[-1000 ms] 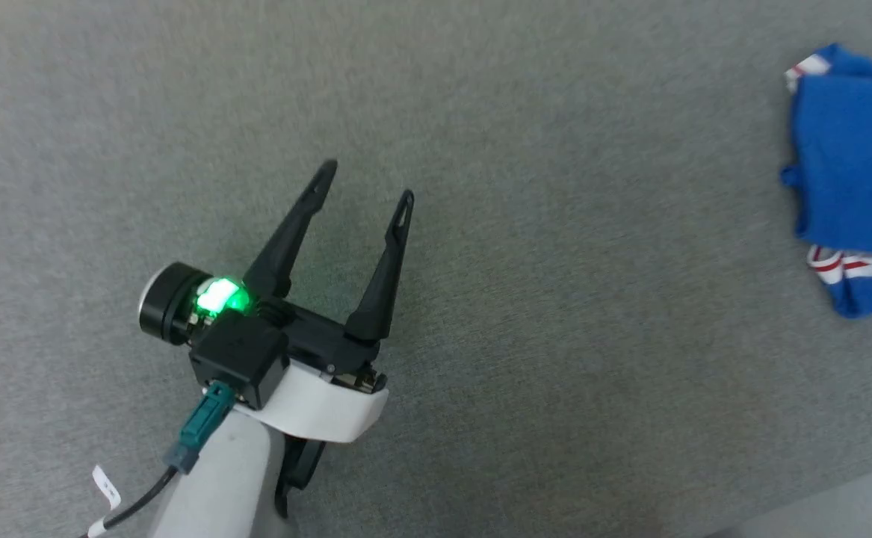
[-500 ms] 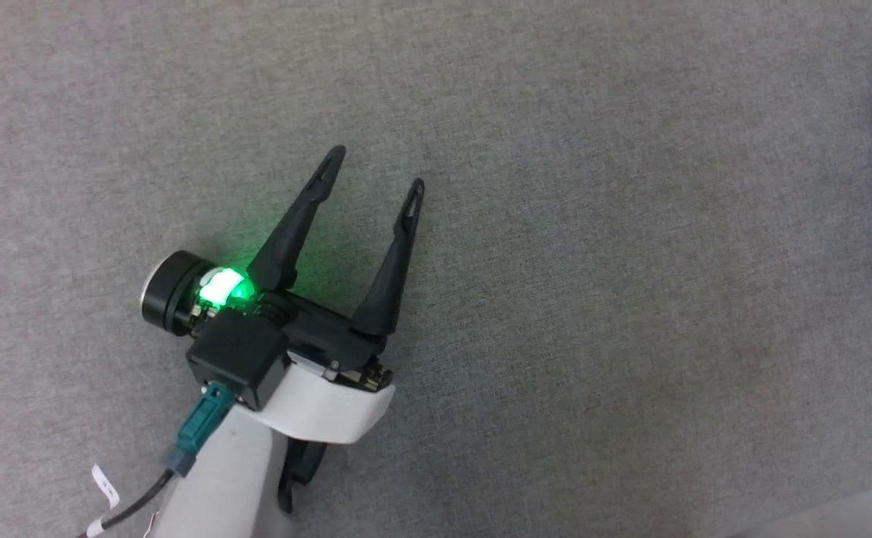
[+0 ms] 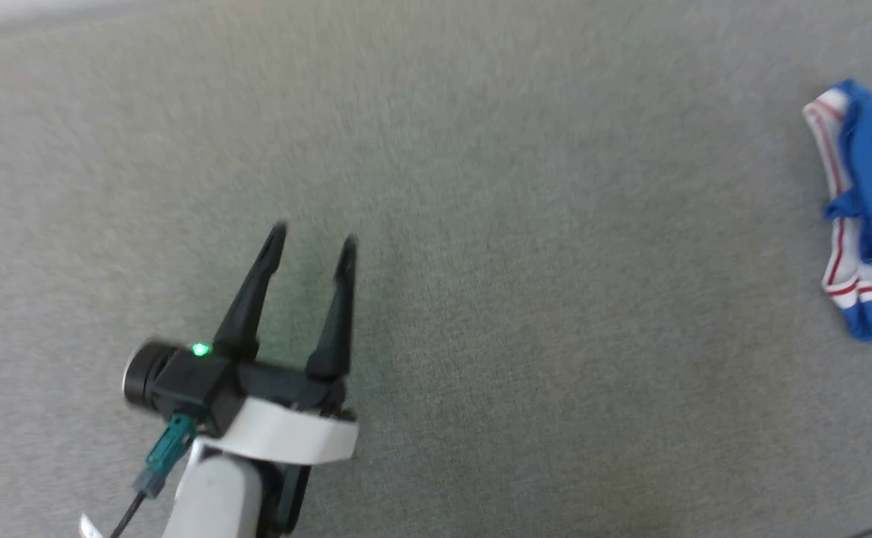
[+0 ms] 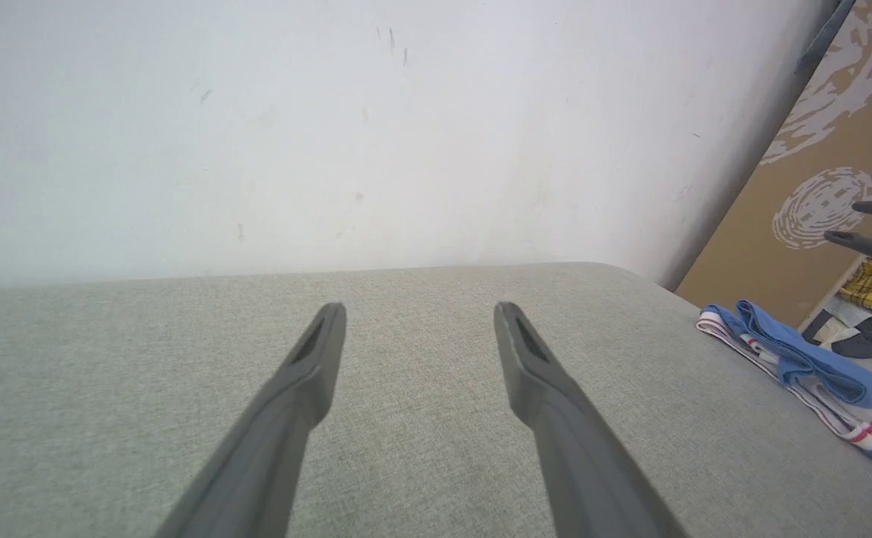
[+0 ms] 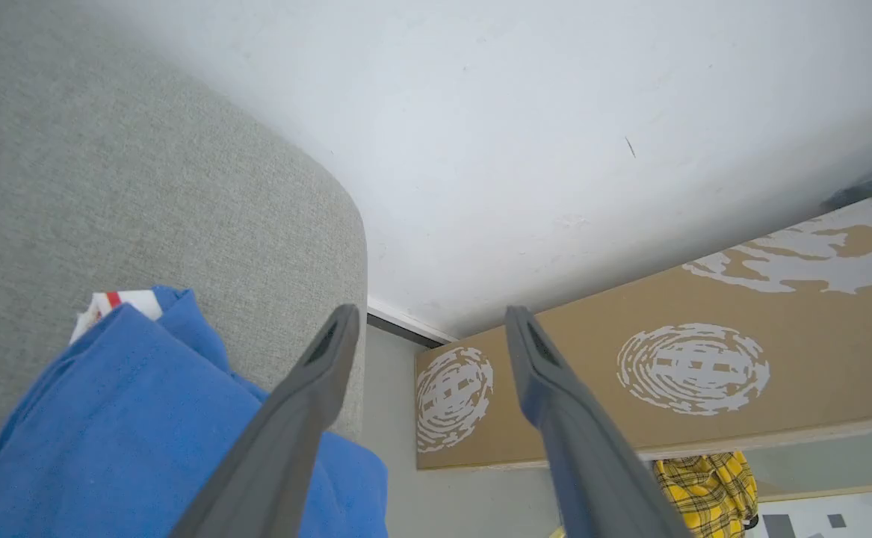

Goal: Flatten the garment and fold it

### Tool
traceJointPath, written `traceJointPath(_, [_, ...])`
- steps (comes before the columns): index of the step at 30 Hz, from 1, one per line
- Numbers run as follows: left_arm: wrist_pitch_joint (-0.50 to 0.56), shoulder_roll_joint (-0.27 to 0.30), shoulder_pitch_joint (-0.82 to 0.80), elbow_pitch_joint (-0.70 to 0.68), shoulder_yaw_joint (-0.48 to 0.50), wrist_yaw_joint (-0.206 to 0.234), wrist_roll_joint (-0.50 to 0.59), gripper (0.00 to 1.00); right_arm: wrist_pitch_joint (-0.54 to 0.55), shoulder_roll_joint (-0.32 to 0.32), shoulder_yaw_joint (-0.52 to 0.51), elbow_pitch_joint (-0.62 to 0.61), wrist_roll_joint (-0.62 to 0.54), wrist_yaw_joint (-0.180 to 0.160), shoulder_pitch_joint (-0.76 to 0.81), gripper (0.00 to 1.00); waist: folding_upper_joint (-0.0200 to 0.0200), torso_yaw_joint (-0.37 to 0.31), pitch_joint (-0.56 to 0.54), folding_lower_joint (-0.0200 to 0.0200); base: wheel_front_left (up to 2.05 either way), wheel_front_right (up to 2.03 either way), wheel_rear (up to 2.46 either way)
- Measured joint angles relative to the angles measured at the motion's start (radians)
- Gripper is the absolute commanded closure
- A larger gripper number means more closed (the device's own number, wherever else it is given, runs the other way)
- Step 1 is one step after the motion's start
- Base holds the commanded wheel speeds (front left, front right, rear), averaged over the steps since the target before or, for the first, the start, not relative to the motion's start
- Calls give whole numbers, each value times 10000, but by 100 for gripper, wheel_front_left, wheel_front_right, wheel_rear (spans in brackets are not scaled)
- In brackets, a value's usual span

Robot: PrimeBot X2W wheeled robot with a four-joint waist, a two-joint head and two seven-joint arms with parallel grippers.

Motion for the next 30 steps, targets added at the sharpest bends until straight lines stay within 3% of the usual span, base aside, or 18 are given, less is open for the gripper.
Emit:
traceJointPath(9, [2, -77, 1253, 506, 771, 508, -174, 0, -293, 1099, 395, -1708, 2406, -2, 1059, 0, 0, 322, -1926, -2, 0, 0, 0])
traceJointPath(16, [0, -88, 1860, 600, 993, 788, -151, 0, -395, 2186, -453, -4195, 3614, -4, 3410, 0, 0, 859, -3066, -2, 0, 0, 0])
traceJointPath(25, [2, -113, 2216, 825, 1007, 1041, 127, 0, -472, 4746, -1965, -6744, 3791, -4, 6723, 0, 0, 1901, -3731, 1, 0, 0, 0])
traceJointPath(30, [0, -117, 2306, 777, 997, 1170, 401, 0, -529, 5492, -1653, -7074, 3730, -13, 7994, 0, 0, 2255, -4017, 0, 0, 0, 0])
